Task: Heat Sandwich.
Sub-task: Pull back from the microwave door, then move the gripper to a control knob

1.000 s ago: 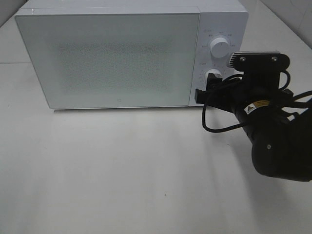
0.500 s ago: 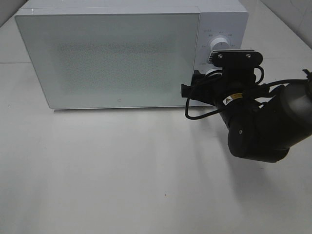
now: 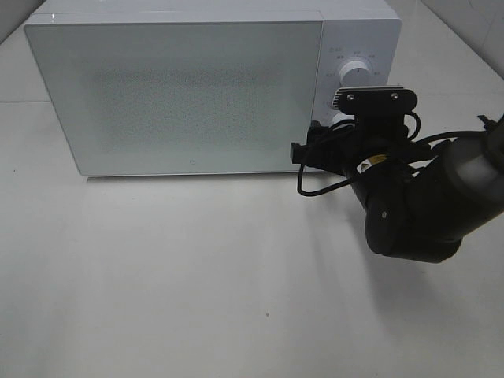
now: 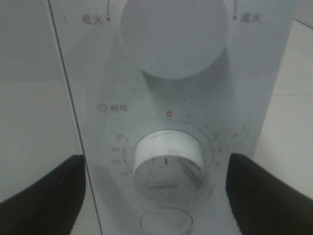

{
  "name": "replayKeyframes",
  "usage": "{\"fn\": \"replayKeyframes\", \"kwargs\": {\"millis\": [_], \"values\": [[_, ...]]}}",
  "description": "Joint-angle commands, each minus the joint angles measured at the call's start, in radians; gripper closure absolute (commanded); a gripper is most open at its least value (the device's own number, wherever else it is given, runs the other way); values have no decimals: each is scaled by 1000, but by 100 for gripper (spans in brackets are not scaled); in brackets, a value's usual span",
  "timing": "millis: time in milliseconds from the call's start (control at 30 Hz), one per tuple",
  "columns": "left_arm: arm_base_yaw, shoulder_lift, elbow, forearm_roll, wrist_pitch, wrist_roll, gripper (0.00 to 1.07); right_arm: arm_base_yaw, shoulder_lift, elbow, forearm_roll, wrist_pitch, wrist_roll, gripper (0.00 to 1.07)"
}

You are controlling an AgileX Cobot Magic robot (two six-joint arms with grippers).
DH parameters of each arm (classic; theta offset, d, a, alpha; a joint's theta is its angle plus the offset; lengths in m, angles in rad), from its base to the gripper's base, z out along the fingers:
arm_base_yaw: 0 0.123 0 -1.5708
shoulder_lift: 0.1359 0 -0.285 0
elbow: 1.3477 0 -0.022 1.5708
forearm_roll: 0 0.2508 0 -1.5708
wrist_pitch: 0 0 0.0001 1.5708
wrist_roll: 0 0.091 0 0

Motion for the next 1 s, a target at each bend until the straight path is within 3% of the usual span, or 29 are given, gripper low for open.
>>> {"fn": "replayKeyframes", "kwargs": {"millis": [33,367,500,567,633,700,767,1000], "values": [[4,-29,3,-5,-3,-5,3,-2,-2,-7,-10,-5,9,33],[4,-29,3,-5,-3,-5,3,-2,-2,-7,-10,-25,9,33],[4,-29,3,-5,-3,-5,3,-2,-2,-7,-10,-35,9,40],[4,-29,3,-5,-3,-5,3,-2,-2,-7,-10,-35,9,47],[4,-29,3,-5,-3,-5,3,-2,-2,-7,-10,-35,9,64],[4,-29,3,-5,-3,-5,3,-2,-2,-7,-10,-35,8,69],[4,-29,3,-5,-3,-5,3,-2,-2,-7,-10,-42,-1,86],[4,-29,3,-5,-3,-5,3,-2,-2,-7,-9,-57,-18,96]]}}
